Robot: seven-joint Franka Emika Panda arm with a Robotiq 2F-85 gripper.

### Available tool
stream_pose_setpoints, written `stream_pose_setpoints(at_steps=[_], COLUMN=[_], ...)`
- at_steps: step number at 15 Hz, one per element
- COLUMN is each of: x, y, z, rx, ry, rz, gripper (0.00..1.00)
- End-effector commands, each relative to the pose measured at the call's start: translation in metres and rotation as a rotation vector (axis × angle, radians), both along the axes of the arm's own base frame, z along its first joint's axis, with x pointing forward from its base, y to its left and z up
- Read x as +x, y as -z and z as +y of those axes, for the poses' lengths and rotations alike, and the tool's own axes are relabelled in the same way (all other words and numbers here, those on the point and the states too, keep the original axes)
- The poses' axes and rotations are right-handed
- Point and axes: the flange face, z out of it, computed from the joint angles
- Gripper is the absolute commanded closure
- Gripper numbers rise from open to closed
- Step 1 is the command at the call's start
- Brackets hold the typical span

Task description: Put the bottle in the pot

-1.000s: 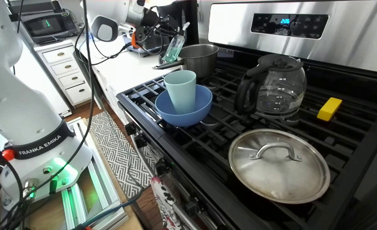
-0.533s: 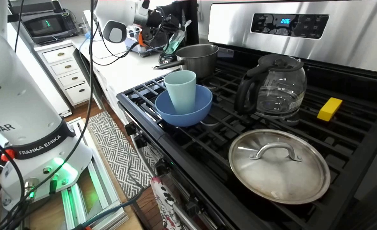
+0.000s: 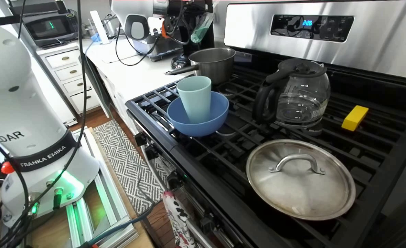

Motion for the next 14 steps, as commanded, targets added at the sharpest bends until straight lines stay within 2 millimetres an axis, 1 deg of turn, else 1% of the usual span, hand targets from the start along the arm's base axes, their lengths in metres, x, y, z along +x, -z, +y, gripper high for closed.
stream_pose_setpoints(at_steps=[1,2,4,6,8,9,10,12,14], x=[0.014,0.017,0.019,0.017,0.014,0.011,0.009,0.004,-0.004], y=[0.017,0.025,0.043,0.058,0.068,0.067,0.067,0.059,0.043], z=[-0.021,-0.025,-0.025,-0.022,-0.017,-0.013,-0.010,-0.003,0.005], rx=[0.016,0.019,0.031,0.039,0.049,0.054,0.059,0.082,0.097], ry=[0.048,0.050,0.042,0.035,0.025,0.017,0.013,0.009,0.004], rz=[-0.043,-0.035,-0.006,0.015,0.031,0.027,0.027,0.019,-0.007], gripper=[0.92,0.92,0.92,0.92,0.92,0.45,0.44,0.31,0.17])
